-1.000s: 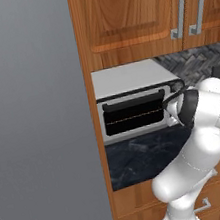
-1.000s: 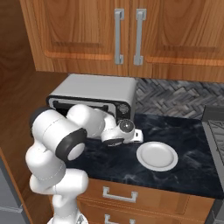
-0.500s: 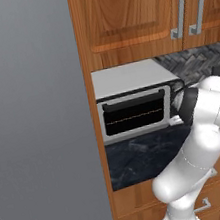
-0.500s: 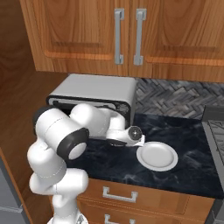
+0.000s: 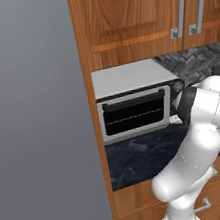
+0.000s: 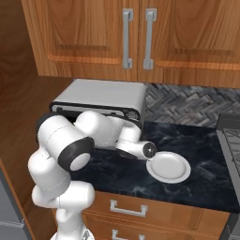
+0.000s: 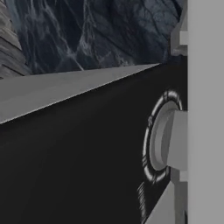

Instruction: Pick up the bagel from the plate, place it on the toaster oven rack, close the door, and set the timer.

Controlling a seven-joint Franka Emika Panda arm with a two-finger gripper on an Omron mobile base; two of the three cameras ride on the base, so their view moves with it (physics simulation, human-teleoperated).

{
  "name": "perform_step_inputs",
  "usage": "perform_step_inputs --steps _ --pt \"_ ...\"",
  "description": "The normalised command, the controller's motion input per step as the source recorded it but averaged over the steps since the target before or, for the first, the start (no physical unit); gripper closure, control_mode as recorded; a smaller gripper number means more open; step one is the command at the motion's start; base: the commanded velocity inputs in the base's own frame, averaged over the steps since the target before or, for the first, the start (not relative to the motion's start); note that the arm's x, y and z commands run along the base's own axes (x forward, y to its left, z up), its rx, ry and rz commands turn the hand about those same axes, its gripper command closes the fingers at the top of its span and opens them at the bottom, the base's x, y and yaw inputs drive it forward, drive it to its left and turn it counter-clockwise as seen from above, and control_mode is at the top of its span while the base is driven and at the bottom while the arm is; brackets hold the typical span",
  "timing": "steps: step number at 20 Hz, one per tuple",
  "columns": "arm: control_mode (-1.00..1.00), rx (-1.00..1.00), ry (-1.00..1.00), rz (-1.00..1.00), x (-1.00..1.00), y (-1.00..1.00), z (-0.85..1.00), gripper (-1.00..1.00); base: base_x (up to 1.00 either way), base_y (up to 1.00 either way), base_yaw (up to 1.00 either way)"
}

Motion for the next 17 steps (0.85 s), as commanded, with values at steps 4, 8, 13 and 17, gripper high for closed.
perform_step_inputs --steps 4,8,13,17 --pt "-1.00 0.34 -0.09 0.00 0.45 -0.67 1.00 1.00 0.00 0.00 0.00" --pt "-1.00 0.36 -0.08 0.00 0.47 -0.75 1.00 1.00 0.00 0.00 0.00" --pt "-1.00 0.37 -0.04 0.00 0.52 -0.75 1.00 1.00 0.00 0.00 0.00" --pt "-1.00 0.37 -0.01 0.00 0.54 -0.77 1.00 1.00 0.00 0.00 0.00"
